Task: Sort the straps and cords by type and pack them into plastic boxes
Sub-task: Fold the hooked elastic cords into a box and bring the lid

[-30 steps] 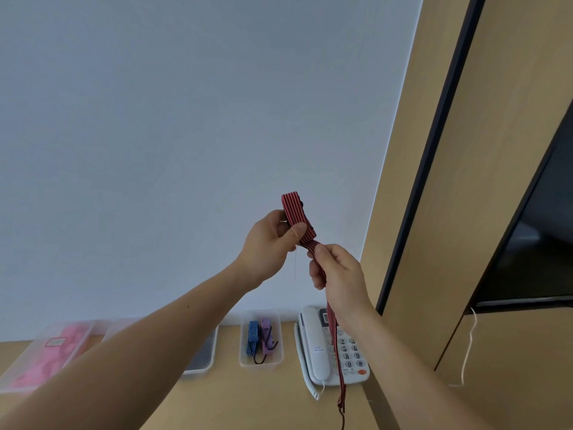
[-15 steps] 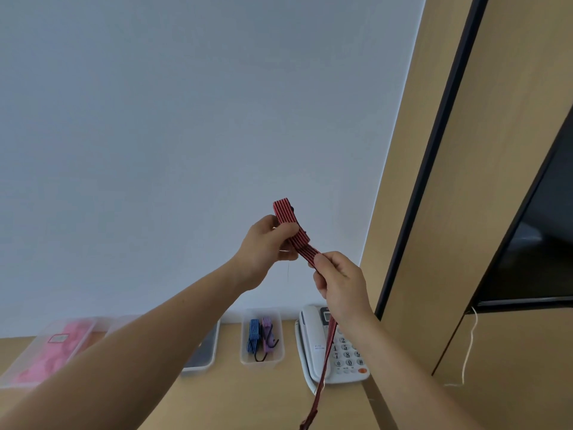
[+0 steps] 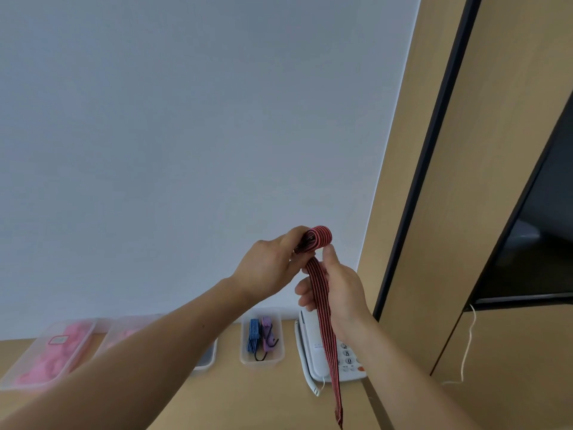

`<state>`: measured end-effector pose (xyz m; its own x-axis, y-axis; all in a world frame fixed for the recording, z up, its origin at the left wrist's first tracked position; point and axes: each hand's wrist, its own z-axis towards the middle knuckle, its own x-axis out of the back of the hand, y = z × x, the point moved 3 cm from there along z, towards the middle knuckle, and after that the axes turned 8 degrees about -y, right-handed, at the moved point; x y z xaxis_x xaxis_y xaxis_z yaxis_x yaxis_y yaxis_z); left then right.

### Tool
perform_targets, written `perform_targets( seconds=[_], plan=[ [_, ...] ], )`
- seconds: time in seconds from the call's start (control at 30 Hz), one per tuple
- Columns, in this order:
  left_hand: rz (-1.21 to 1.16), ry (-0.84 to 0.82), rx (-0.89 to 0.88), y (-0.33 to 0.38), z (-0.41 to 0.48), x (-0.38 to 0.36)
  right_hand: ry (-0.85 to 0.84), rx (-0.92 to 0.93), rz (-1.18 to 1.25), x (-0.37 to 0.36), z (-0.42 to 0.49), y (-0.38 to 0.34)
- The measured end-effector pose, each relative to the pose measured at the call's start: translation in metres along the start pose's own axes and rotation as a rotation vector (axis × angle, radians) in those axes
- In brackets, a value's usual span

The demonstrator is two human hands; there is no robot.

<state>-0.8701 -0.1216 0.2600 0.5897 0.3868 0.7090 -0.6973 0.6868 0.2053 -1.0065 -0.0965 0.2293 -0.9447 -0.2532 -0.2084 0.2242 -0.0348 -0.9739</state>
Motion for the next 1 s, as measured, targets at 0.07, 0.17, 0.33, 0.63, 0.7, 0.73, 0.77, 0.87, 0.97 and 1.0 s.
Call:
perform_targets(
  seconds=[0.07,0.17,0.33,0.63,0.7,0.73,0.77,0.87,0.97,1.0],
  plan=[
    [0.047,-0.004,-0.063,0.000,0.000,0.003,-0.005,-0.003,-0.003,-0.001,-0.001,-0.004],
    [0.123,0.029,-0.173,0.005,-0.002,0.005,0.027,0.059,-0.085,-0.003,0.000,-0.011],
    [-0.190,0.053,-0.046,-0.004,-0.002,0.004,0.006,0.146,-0.085,-0.003,-0.003,-0.017],
    [-1.335,-0.326,0.539,0.007,0.002,0.002,-0.020,0.192,-0.142,-0.002,-0.003,-0.007],
    [-1.317,-0.207,0.545,0.003,0.003,0.003,0.021,0.137,-0.153,0.001,-0.003,-0.004],
    [-1.267,-0.156,0.546,0.001,0.004,0.005,0.051,0.101,-0.161,0.003,-0.002,-0.002],
    [-1.209,-0.131,0.538,0.000,0.006,0.006,0.077,0.073,-0.173,0.006,-0.001,0.000],
    [-1.050,-0.120,0.467,-0.002,0.008,0.006,0.102,0.051,-0.213,0.009,-0.001,0.001],
    [-0.793,-0.095,0.377,0.000,0.006,0.008,0.113,0.037,-0.223,0.009,-0.003,-0.002],
    [-0.675,-0.084,0.339,0.000,0.005,0.007,0.117,0.033,-0.216,0.009,-0.003,-0.003]
  ],
)
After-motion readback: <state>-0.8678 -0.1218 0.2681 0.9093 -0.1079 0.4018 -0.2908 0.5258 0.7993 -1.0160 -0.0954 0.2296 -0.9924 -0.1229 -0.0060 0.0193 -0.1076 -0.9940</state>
